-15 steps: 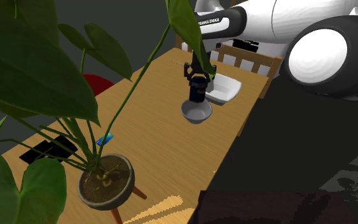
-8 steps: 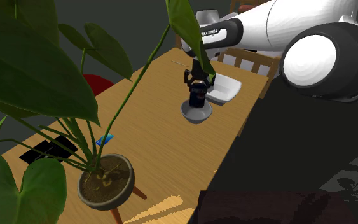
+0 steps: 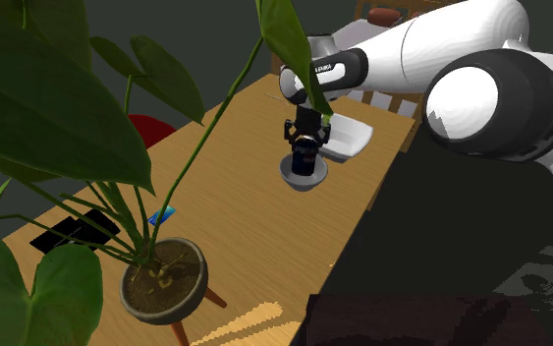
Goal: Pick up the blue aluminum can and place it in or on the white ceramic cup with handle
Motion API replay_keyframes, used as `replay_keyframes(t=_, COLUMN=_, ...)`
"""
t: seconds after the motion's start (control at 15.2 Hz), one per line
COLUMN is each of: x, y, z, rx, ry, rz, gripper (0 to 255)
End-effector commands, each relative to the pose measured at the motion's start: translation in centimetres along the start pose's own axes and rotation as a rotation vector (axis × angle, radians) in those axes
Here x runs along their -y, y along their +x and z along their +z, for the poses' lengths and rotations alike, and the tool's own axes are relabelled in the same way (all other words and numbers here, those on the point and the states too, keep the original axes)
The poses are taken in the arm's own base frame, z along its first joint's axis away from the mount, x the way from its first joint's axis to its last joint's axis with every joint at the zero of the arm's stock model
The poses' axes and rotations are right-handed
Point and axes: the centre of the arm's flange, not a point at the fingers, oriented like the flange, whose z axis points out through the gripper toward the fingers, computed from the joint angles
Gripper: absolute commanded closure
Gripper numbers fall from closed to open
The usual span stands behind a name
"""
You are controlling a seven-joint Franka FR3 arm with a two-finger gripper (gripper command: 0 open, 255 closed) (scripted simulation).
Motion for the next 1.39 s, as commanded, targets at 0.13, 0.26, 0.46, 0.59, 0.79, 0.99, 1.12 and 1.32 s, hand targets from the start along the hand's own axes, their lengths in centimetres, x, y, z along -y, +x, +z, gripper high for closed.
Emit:
replay_keyframes(t=0.13, x=0.1, y=0.3, z=1.4, rx=-0.001, ry=0.001, rz=0.0, gripper=255)
replay_keyframes(t=0.26, x=0.1, y=0.3, z=1.4, rx=-0.001, ry=0.001, rz=0.0, gripper=255)
replay_keyframes(t=0.46, x=0.1, y=0.3, z=1.4, rx=-0.001, ry=0.001, rz=0.0, gripper=255)
replay_keyframes(t=0.59, x=0.1, y=0.3, z=1.4, rx=-0.001, ry=0.001, rz=0.0, gripper=0)
replay_keyframes(t=0.79, x=0.1, y=0.2, z=1.4, rx=-0.001, ry=0.001, rz=0.0, gripper=0)
replay_keyframes(t=0.99, x=0.1, y=0.3, z=0.1, rx=-0.001, ry=0.001, rz=0.0, gripper=0)
replay_keyframes(t=1.12, x=0.1, y=0.2, z=-2.6, rx=-0.001, ry=0.001, rz=0.0, gripper=0)
replay_keyframes(t=1.32, x=0.1, y=0.2, z=-3.6, rx=-0.001, ry=0.001, rz=0.0, gripper=0)
